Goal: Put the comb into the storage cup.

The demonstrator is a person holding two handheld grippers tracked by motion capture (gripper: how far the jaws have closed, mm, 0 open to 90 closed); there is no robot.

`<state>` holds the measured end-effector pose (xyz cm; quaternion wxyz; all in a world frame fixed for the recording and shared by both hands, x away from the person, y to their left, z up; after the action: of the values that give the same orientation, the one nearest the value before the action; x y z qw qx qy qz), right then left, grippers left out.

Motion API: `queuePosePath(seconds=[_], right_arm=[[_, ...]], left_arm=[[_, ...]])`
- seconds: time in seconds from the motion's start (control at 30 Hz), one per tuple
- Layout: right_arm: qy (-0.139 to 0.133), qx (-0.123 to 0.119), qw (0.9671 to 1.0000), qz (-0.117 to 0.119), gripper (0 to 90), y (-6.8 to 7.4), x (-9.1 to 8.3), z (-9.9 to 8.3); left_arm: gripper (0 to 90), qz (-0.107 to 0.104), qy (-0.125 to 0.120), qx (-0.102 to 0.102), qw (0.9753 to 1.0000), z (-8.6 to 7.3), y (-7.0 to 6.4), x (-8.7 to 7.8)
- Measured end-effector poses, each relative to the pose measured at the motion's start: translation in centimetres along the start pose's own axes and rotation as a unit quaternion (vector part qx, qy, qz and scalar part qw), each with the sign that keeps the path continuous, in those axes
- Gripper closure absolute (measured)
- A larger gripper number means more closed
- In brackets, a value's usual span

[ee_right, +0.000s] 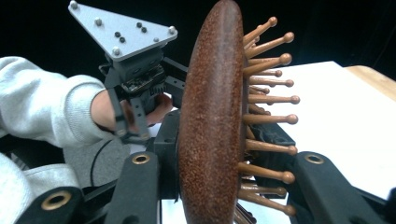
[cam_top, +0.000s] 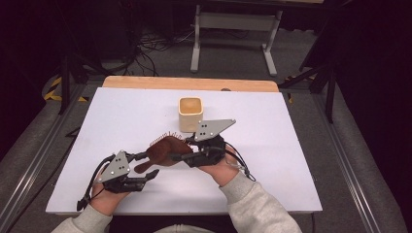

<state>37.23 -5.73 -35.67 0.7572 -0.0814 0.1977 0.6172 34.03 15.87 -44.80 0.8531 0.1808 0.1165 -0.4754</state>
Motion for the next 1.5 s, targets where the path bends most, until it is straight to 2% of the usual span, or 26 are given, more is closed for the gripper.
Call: queuePosePath(seconds=[0.1, 0.17, 0.27, 0.3, 0.37, 0.67, 1.1, 1.2, 1.5], right_arm=[[0.001, -0.005, 1.0000, -0.007, 59.8, -0.1, -0.4, 0.5], [0.003, -0.010, 0.9999, -0.012, 59.8, -0.1, -0.7, 1.0], [0.005, -0.017, 0.9997, -0.020, 59.7, -0.1, -1.2, 1.9], [0.006, -0.020, 0.9995, -0.025, 59.7, -0.1, -1.4, 2.2], [0.008, -0.021, 0.9993, -0.029, 59.7, -0.3, -1.7, 2.7], [0.015, -0.037, 0.9975, -0.058, 59.5, -1.0, -3.5, 5.1], [0.016, -0.050, 0.9945, -0.091, 59.3, -1.8, -5.4, 7.4], [0.023, -0.060, 0.9921, -0.108, 59.2, -2.1, -5.8, 8.1], [0.024, -0.061, 0.9891, -0.132, 59.3, -3.2, -6.8, 9.2]], left_arm=[[17.2, 0.000, -0.017, -0.014, 0.9997, 0.0, 0.3, -0.1], [10.1, -0.005, -0.041, -0.032, 0.9986, 0.1, 0.6, -0.3], [5.3, -0.004, -0.064, -0.044, 0.9969, 0.1, 1.0, -0.7], [4.5, 0.000, -0.068, -0.043, 0.9968, 0.0, 1.1, -0.8], [3.9, -0.001, -0.071, -0.048, 0.9963, 0.0, 1.2, -0.9], [2.4, 0.015, -0.076, -0.048, 0.9958, -0.7, 2.0, -1.7], [2.5, 0.028, -0.077, -0.051, 0.9953, -1.0, 2.6, -2.0], [2.5, 0.032, -0.078, -0.050, 0.9951, -1.1, 2.8, -2.0], [2.5, 0.040, -0.076, -0.049, 0.9951, -1.3, 3.1, -2.3]])
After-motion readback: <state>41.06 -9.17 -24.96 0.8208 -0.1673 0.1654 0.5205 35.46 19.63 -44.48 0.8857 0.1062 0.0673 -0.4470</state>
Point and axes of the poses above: each handheld gripper's, and its own axes: x roughly forward along the jaws, z roughly out of its top, y roughly to its left, the point moved 4 cm from there along x, roughly forward along the jaws, and after that the axes turned 6 degrees about x, right-handed, at the moved point
